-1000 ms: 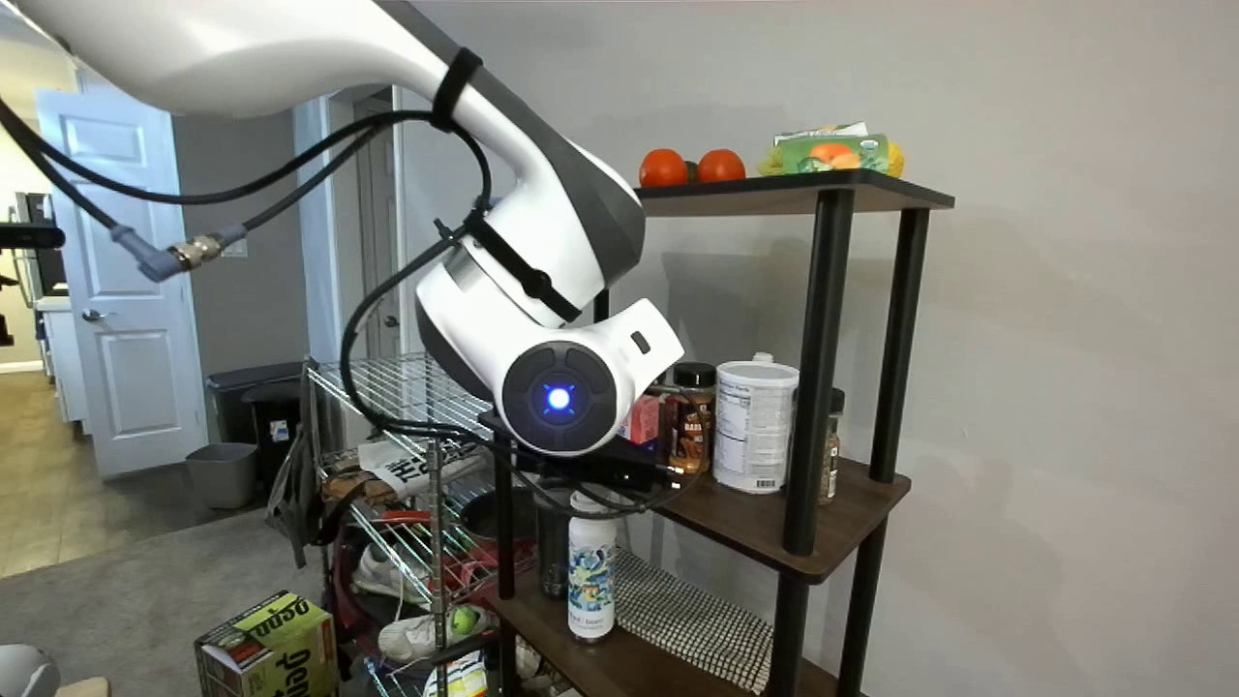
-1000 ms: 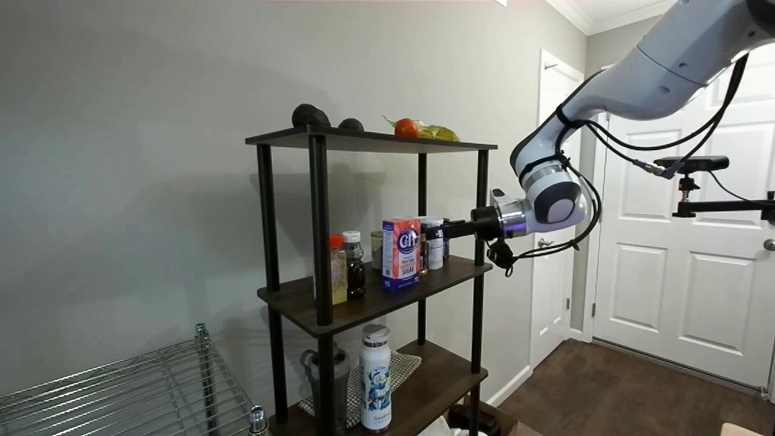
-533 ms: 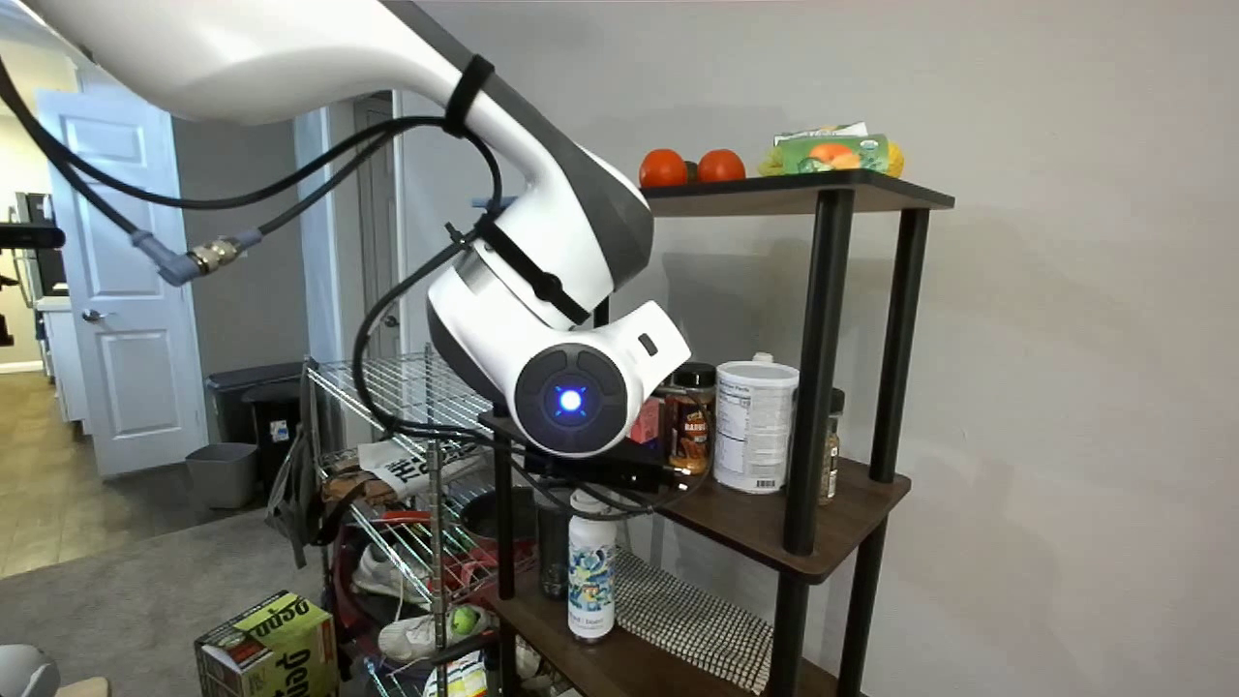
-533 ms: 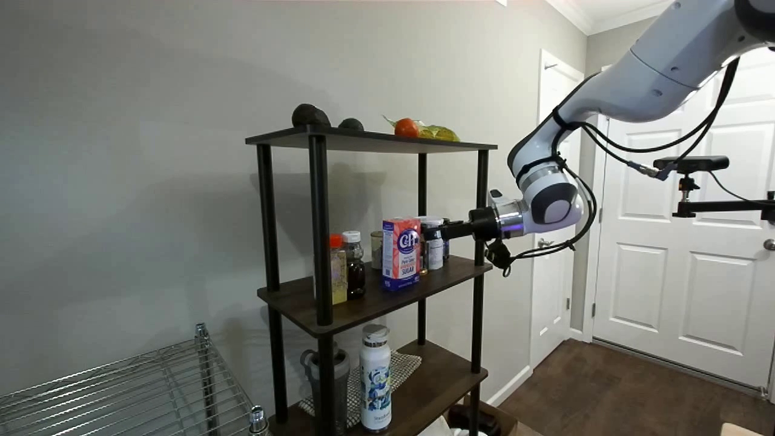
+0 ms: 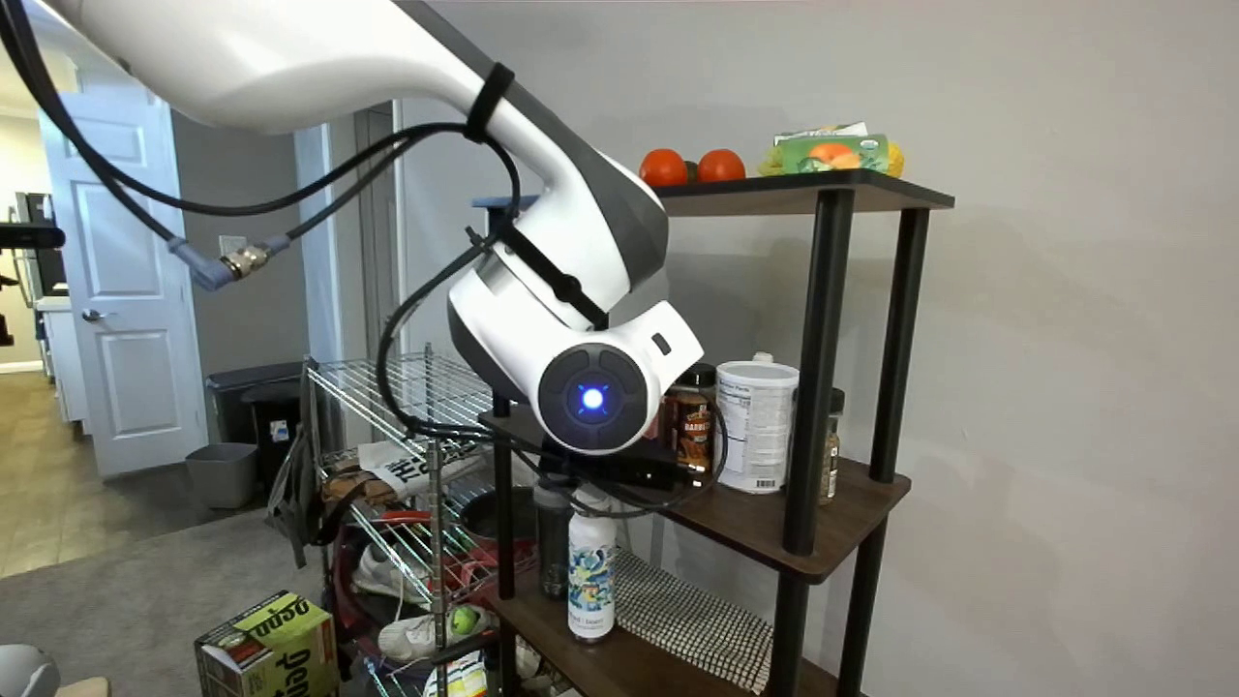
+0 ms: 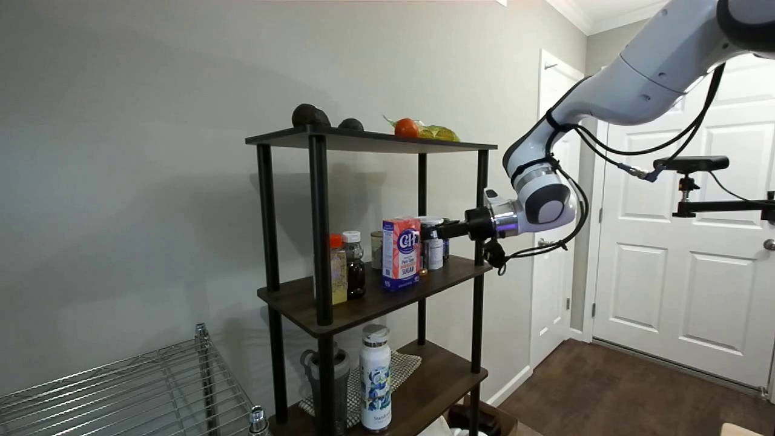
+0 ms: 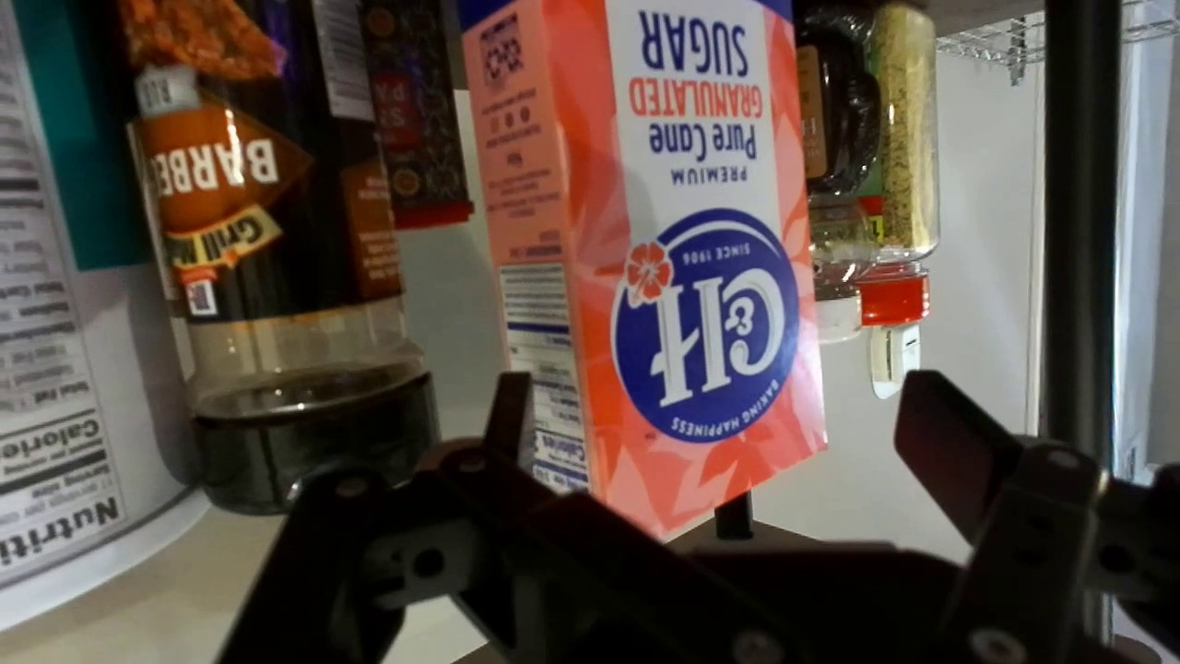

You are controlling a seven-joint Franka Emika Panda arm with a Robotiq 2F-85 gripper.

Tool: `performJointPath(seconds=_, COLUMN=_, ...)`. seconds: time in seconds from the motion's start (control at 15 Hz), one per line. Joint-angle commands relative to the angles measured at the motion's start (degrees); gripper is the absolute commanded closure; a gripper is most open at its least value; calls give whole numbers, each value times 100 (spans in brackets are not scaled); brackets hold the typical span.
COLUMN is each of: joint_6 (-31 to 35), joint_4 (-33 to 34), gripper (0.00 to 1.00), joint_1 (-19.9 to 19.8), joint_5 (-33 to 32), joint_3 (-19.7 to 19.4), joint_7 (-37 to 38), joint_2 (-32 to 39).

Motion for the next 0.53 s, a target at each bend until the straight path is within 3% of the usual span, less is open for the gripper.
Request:
performJointPath(seconds=0.0, joint_6=-39, joint_4=183, gripper=0, joint_1=-43, joint_5=96, joint_3=28, joint_7=-216, joint_2=156)
performJointPath(seconds=0.47, joint_6=-73, joint_4=410, gripper=0, joint_1=-40, joint_5=94, joint_3=24, joint_7=-184, joint_2=337)
